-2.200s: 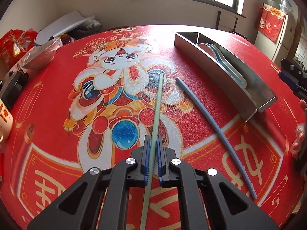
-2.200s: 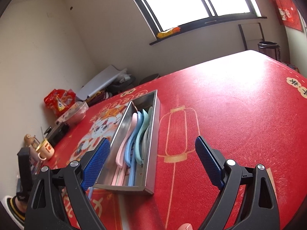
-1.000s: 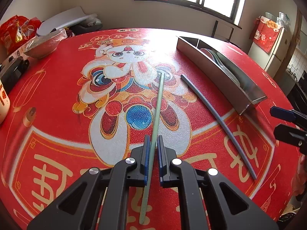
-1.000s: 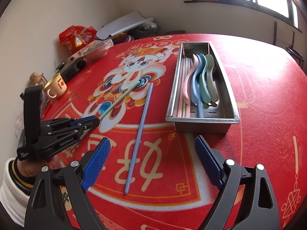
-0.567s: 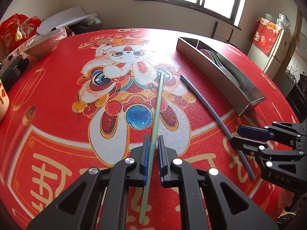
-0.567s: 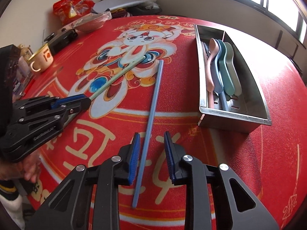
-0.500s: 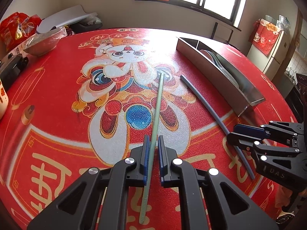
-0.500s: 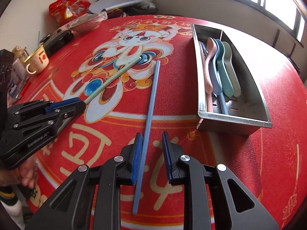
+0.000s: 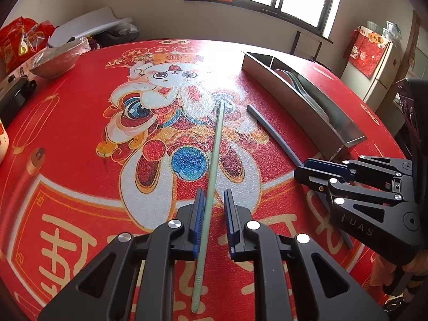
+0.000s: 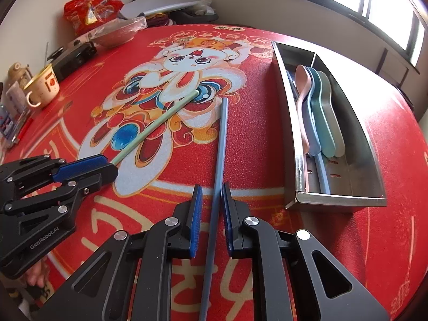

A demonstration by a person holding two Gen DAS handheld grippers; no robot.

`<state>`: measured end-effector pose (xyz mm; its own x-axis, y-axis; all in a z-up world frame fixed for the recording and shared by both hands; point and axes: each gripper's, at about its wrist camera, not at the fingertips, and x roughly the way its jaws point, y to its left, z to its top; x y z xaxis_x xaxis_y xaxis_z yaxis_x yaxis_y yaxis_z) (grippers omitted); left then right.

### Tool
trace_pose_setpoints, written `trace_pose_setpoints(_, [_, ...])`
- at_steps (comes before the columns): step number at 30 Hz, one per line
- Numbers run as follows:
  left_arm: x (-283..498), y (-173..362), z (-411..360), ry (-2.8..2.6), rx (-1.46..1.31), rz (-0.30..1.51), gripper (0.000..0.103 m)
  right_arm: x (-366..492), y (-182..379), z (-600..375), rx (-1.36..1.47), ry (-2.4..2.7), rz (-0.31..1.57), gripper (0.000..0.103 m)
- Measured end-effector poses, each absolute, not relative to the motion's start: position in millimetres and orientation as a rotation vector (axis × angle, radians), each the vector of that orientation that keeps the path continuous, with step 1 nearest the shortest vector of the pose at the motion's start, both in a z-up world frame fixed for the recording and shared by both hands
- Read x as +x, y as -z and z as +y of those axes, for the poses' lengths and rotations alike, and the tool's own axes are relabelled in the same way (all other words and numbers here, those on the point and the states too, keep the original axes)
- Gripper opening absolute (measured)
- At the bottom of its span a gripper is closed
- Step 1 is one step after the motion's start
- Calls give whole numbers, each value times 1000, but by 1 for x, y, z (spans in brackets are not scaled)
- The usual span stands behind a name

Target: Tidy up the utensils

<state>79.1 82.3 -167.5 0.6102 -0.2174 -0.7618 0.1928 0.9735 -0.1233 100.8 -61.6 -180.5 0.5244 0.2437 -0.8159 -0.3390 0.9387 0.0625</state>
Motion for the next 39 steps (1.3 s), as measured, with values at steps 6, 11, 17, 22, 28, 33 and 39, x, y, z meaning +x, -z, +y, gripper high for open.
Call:
trace_pose_setpoints(6, [79, 167, 81, 240, -35, 883, 16, 96, 181, -71, -28, -399, 961, 6])
trace_pose_setpoints(11, [79, 167, 81, 237, -29, 883, 16, 92, 171, -83, 54, -429, 933, 6])
trace_pose_setpoints(17, [79, 167, 81, 237, -29, 883, 16, 94, 148, -105, 169, -455, 887, 6])
trace_pose_setpoints(22, [79, 167, 81, 238, -30, 883, 16, 96, 132, -118, 205, -457, 845, 6])
trace_pose_setpoints(28, [79, 167, 82, 237, -26, 883, 17, 110, 116, -136, 238, -419, 806, 6])
trace_pose_setpoints(33, [79, 168, 82, 238, -29, 883, 17, 150, 110, -151, 236, -320, 807, 6])
trace_pose_setpoints(39, [79, 168, 81, 236, -23, 883, 17, 195, 123, -156, 258, -249, 868, 6])
